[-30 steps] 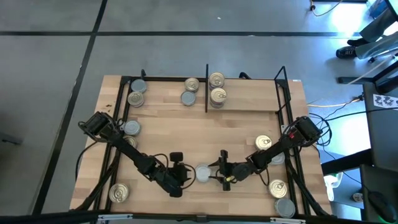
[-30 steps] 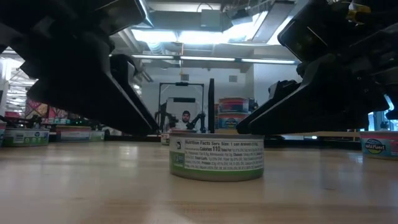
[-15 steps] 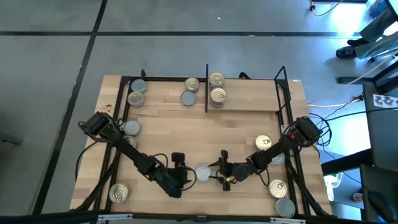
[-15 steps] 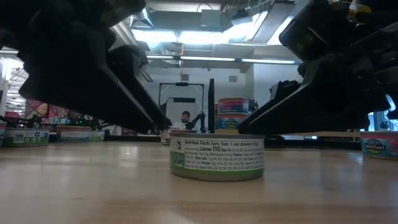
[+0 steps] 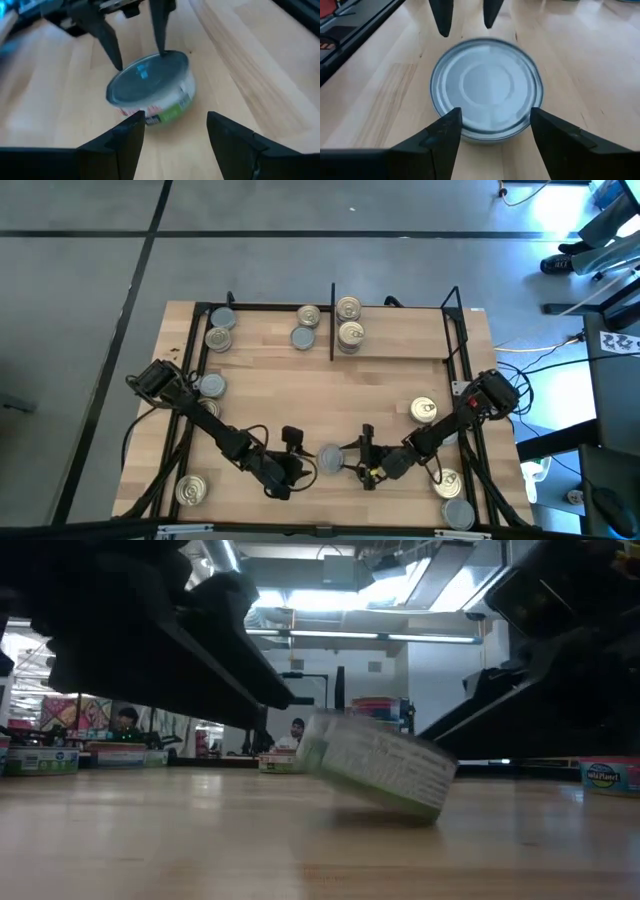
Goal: Stack canned seafood by type on shelf
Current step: Put the left green tuna can on the shelf
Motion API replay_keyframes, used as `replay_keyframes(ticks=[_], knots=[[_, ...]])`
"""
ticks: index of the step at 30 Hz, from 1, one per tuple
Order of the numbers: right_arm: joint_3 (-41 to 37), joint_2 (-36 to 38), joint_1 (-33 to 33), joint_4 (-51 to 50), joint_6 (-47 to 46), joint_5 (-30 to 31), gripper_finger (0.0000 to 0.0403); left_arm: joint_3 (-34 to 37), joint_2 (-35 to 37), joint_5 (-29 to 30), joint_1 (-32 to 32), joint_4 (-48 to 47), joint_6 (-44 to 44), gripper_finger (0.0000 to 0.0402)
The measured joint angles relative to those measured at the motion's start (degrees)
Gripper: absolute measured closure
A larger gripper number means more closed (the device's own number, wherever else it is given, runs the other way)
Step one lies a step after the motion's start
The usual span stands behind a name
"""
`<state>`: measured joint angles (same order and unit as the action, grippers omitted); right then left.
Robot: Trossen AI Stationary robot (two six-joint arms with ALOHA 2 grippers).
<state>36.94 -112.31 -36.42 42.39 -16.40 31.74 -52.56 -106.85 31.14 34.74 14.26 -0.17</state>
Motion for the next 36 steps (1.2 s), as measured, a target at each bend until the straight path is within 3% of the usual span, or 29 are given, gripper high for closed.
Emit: replay_keyframes(ticks=[9, 15, 25, 32, 36], knots=[[-1.39, -0.7, -0.04, 0.8, -0.29, -1.26, 0.0166, 0.0, 0.0, 3.3, -1.45, 1.08, 16.25, 0.019], [-1.23, -0.44, 0.02, 0.23, 0.27, -1.3, 0.0166, -0.2, 0.0, 3.37, -2.64, 2.78, 22.14, 0.019], [-1.22, 0.35, 0.02, -0.19, 0.22, -1.97, 0.0166, -3.55, 0.0, 0.6, -3.15, 2.38, 13.13, 0.019], [-1.17, 9.03, -3.78, -14.53, -7.37, -9.46, 0.0166, -4.61, 0.0, -3.47, -1.74, 3.03, 2.96, 0.019], [-1.0, 13.03, -7.64, -14.66, -10.22, -10.09, 0.0166, -4.61, -0.06, -3.66, -0.96, 7.25, 0.03, 0.019]])
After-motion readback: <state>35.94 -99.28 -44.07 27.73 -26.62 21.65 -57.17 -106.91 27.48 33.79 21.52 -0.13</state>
